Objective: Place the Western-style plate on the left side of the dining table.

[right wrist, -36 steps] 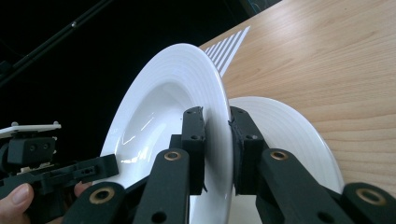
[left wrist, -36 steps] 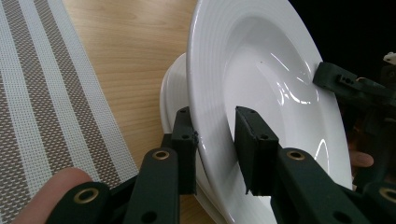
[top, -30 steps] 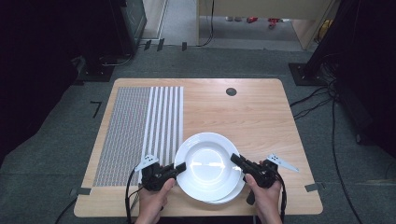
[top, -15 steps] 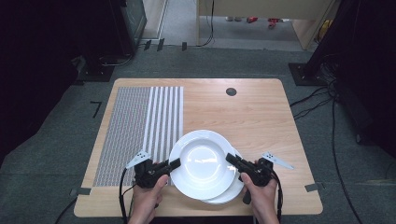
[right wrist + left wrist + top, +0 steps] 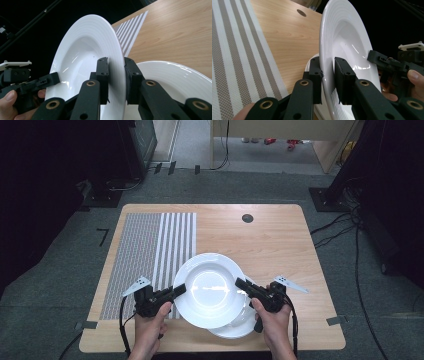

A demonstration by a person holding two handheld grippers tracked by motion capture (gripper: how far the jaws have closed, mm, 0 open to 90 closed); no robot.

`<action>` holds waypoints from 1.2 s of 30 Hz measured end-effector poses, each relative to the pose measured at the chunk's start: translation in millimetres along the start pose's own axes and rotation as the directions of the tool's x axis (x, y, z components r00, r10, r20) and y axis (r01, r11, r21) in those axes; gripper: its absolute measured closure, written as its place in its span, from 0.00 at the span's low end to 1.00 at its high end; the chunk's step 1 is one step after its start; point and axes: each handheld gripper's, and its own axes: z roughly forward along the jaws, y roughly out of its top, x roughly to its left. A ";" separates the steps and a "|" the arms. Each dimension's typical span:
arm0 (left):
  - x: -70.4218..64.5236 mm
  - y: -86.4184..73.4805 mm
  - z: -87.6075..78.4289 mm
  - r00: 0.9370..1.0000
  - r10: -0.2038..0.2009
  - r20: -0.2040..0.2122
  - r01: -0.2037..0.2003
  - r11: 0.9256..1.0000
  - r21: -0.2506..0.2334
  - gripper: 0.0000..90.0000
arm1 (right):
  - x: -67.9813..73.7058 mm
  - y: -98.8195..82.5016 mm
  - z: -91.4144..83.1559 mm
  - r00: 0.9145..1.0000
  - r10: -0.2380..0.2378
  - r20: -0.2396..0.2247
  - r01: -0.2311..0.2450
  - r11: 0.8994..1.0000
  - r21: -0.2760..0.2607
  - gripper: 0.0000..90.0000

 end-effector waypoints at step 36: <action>57.6 68.2 -52.6 0.996 -0.053 -0.073 0.046 0.995 -0.090 0.89 | 47.6 27.9 105.2 0.999 -0.011 -0.038 0.014 0.995 0.103 0.84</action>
